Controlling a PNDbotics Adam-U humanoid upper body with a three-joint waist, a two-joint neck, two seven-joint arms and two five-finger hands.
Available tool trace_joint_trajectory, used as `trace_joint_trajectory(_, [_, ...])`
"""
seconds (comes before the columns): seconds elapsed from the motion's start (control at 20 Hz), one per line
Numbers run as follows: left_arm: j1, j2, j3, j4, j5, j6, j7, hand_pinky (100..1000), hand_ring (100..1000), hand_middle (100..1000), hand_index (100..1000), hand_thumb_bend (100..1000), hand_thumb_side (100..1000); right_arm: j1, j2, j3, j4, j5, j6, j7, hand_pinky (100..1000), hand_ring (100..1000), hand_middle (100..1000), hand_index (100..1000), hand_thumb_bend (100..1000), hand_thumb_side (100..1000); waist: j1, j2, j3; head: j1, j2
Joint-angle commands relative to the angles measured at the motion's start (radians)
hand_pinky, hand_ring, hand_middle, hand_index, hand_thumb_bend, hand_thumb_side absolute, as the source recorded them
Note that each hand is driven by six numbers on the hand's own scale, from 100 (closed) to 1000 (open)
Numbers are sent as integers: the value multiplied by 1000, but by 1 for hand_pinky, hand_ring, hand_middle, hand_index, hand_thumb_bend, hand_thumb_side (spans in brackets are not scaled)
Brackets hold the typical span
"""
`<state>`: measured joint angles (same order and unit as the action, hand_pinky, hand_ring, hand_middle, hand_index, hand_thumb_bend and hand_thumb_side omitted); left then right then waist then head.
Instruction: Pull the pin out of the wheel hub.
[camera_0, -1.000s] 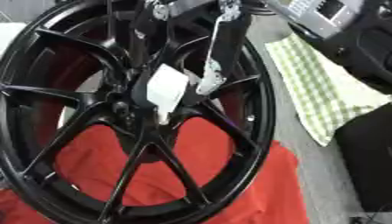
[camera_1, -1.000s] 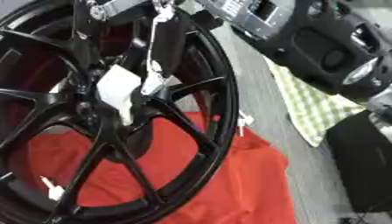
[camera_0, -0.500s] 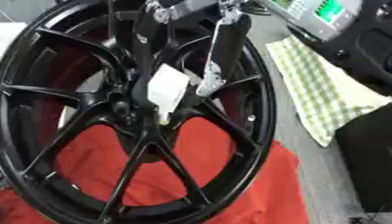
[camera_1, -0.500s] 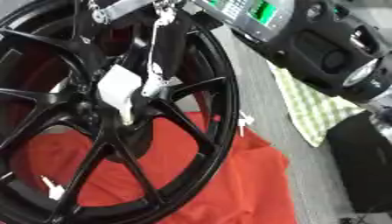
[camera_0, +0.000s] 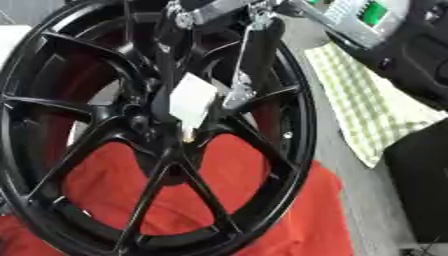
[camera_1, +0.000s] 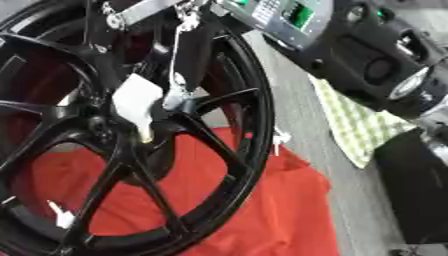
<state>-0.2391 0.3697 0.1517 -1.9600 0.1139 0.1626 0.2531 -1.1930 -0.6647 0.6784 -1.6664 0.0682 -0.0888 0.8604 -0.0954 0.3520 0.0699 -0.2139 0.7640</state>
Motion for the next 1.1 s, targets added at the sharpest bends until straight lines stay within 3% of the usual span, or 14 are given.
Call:
trace_joint_trajectory(0.05, [-11, 9, 2, -13, -1, -2, -2, 713, 697, 689, 736, 100, 862, -11, -10, -8, 1, -15, 9, 2, 851, 767, 610, 682, 439, 162, 5, -15, 2, -3, 6])
trace_joint_trajectory(0.8, [-19, 4, 2, -13, 2, -2, -3, 712, 699, 685, 736, 100, 862, -1, -4, -4, 30, -30, 13, 14, 842, 752, 598, 667, 412, 100, 5, -14, 9, -10, 6])
trace_joint_trajectory(1.1, [-20, 2, 2, -13, 2, -3, -3, 712, 699, 683, 735, 100, 861, 6, -6, -4, 34, -54, 32, 11, 826, 721, 549, 612, 399, 100, 6, -14, 10, -12, 6])
